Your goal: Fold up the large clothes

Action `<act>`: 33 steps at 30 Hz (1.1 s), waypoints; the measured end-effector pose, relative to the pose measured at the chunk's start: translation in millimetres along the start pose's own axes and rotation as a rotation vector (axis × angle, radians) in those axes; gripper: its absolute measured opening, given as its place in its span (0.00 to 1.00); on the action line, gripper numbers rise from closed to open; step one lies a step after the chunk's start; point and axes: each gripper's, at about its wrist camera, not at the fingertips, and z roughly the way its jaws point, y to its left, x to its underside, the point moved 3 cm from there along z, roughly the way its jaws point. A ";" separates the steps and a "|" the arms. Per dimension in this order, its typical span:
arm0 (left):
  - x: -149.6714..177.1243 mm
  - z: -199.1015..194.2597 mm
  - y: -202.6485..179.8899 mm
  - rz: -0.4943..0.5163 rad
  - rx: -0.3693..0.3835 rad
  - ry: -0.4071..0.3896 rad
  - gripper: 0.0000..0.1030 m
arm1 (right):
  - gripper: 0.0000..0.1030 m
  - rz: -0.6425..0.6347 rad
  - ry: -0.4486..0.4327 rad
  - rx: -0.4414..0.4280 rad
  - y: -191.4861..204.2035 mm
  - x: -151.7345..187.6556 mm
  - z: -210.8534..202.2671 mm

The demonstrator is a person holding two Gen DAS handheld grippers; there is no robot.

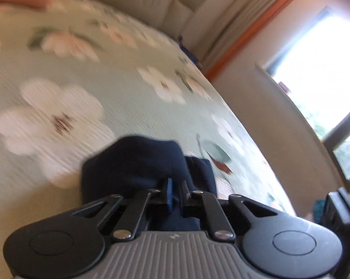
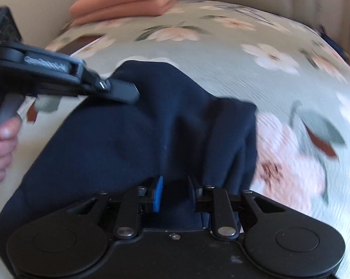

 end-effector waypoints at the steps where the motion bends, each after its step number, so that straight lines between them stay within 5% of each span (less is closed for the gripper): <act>1: 5.2 17.5 -6.5 0.013 -0.008 0.044 0.03 | 0.25 0.045 0.005 0.010 -6.1 4.9 -2.1; 4: 14.9 44.8 -16.7 0.112 -0.109 0.118 0.04 | 0.24 0.118 0.000 0.059 -16.2 18.8 -5.1; 6: 10.5 56.0 -13.1 0.081 -0.123 0.142 0.04 | 0.61 0.136 -0.007 0.118 -22.2 24.4 -4.5; 7: 11.1 53.0 -10.0 0.084 -0.124 0.148 0.04 | 0.60 0.176 0.003 0.106 -28.8 22.4 -5.0; 9: 11.4 44.9 -9.7 0.117 -0.128 0.133 0.04 | 0.42 0.250 -0.001 0.073 -36.9 15.5 -18.7; 14: 10.4 -20.3 -35.7 0.075 -0.101 0.047 0.10 | 0.39 0.178 -0.092 0.033 -3.1 25.8 -69.8; 18: 51.9 -97.9 -66.9 0.100 -0.089 -0.021 0.22 | 0.25 0.136 0.032 0.006 25.4 72.3 -73.0; 20: 84.8 -118.7 -66.4 0.095 -0.119 0.010 0.21 | 0.14 0.144 0.145 0.036 24.4 104.1 -60.6; 21: 104.5 -122.7 -62.7 0.084 -0.155 0.054 0.17 | 0.04 0.148 0.171 0.045 21.9 115.6 -59.0; 22: 124.7 -122.4 -55.8 0.071 -0.193 0.112 0.04 | 0.04 0.150 0.171 0.037 17.7 119.6 -64.1; 25: 149.9 -144.7 -48.6 -0.006 -0.204 0.081 0.05 | 0.01 0.144 0.143 0.024 7.0 102.7 -81.9; 27: 146.7 -157.4 -50.1 -0.045 -0.194 0.059 0.06 | 0.12 0.104 0.054 0.042 -4.7 78.0 -92.3; 31: 148.2 -161.4 -74.8 0.074 -0.178 0.072 0.30 | 0.18 0.091 -0.137 -0.082 -30.1 5.6 -85.0; 33: 151.6 -154.4 -78.6 0.107 -0.186 0.084 0.30 | 0.18 0.056 -0.199 -0.170 -29.5 -28.7 -68.7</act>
